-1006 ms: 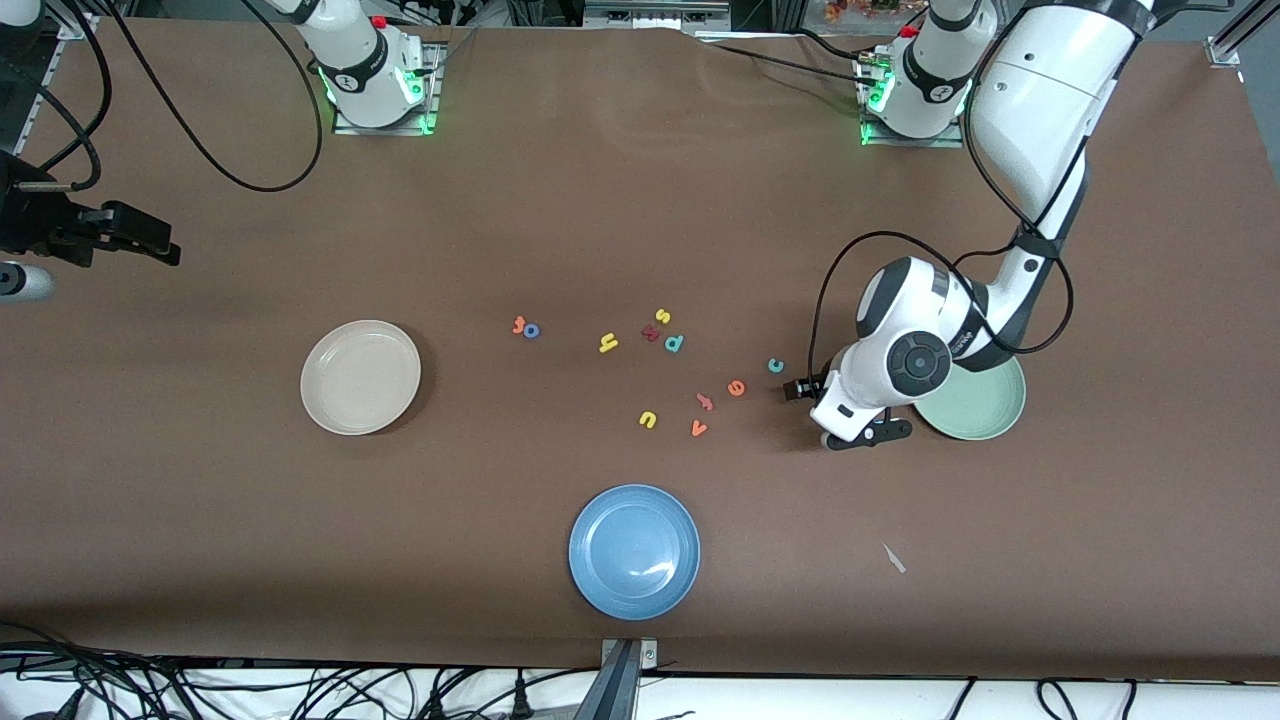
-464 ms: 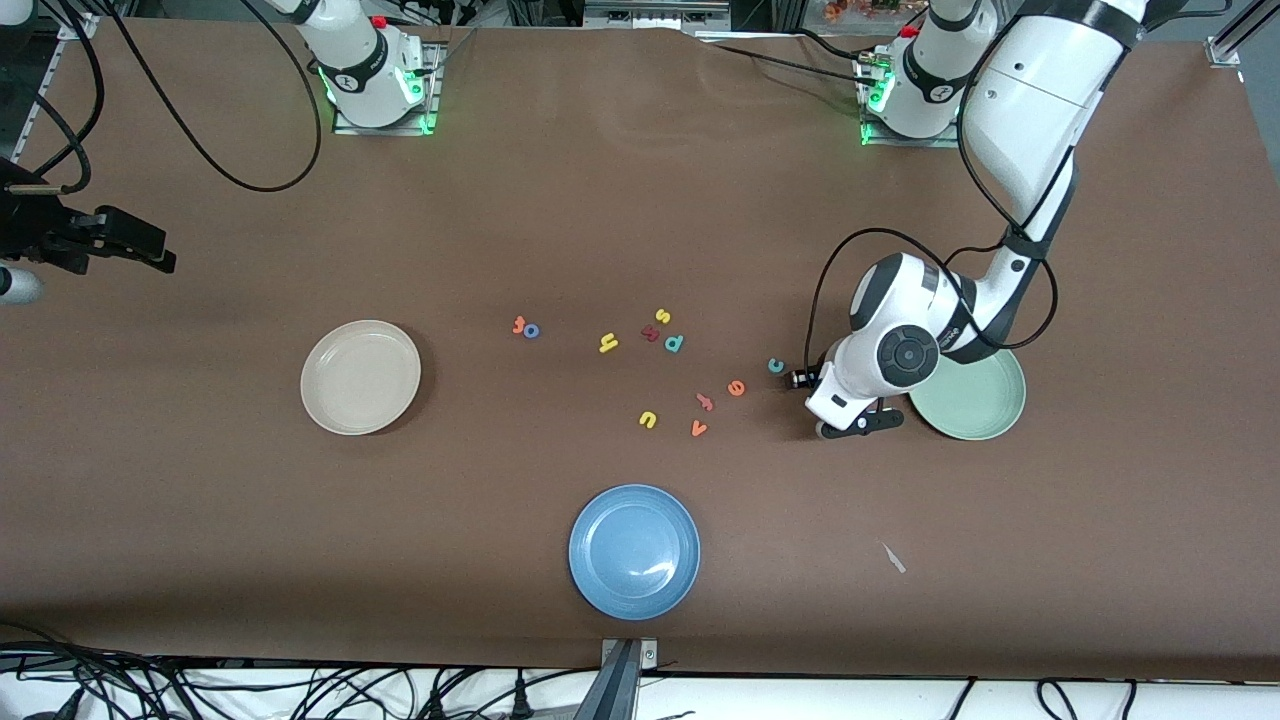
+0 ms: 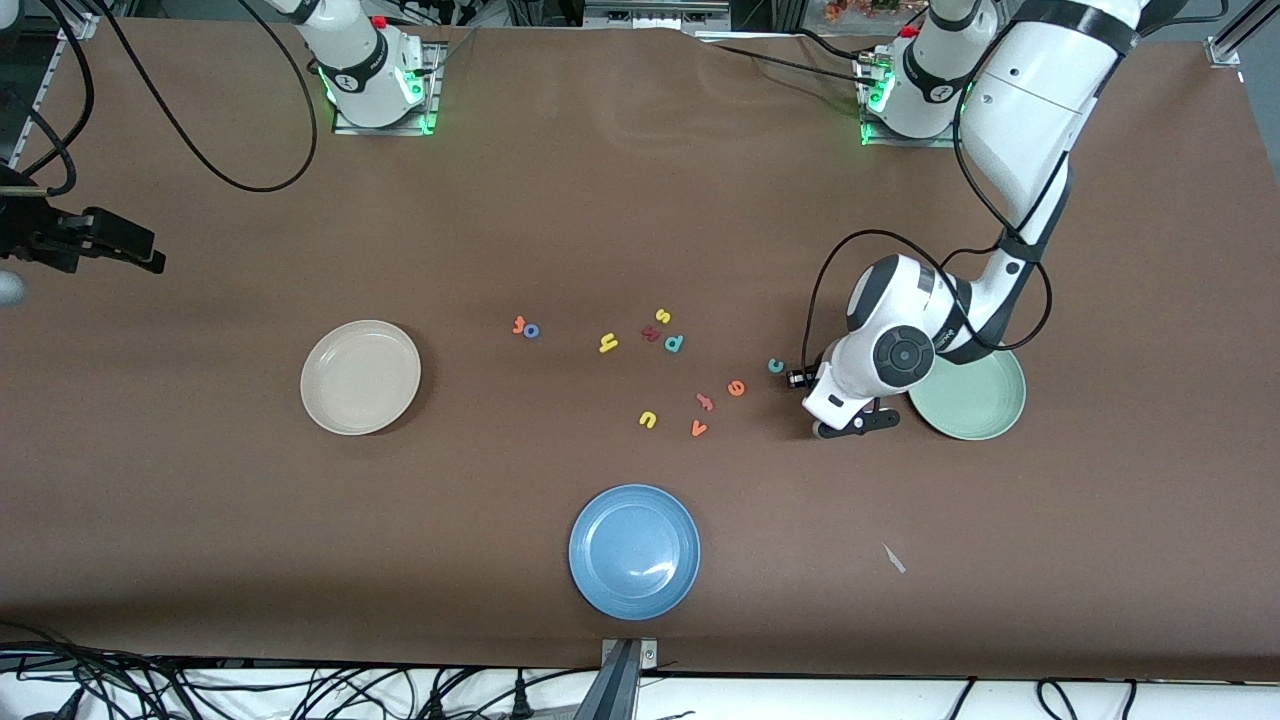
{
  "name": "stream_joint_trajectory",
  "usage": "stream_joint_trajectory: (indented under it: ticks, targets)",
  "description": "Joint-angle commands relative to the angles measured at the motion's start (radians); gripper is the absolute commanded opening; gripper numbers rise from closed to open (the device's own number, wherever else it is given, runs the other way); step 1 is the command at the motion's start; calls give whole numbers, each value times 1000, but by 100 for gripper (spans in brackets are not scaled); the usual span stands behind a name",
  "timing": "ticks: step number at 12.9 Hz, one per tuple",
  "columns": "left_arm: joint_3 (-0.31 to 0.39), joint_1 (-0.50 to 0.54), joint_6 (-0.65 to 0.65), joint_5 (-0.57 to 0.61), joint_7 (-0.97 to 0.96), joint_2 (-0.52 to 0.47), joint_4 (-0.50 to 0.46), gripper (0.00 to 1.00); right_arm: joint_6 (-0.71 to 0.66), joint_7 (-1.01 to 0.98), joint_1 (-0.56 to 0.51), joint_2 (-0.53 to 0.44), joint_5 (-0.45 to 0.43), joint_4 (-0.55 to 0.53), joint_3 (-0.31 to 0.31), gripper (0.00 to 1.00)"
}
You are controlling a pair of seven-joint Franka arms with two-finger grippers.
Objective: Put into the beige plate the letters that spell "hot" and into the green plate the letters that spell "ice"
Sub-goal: 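Lower the left gripper and grasp the red bar, then drop the red bar in the green plate while the right gripper reaches letters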
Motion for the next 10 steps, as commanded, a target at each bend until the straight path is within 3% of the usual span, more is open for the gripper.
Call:
stream_joint_trajectory:
  ticks: [1, 5, 10]
  targets:
    - [8, -11, 33, -8, 1, 7, -9, 44, -40, -12, 8, 23, 18, -7, 8, 100]
    - [6, -11, 33, -8, 1, 7, -9, 31, -81, 0, 34, 63, 60, -1, 25, 100]
    - [6, -11, 32, -8, 2, 5, -7, 24, 102, 53, 175, 192, 64, -7, 27, 100]
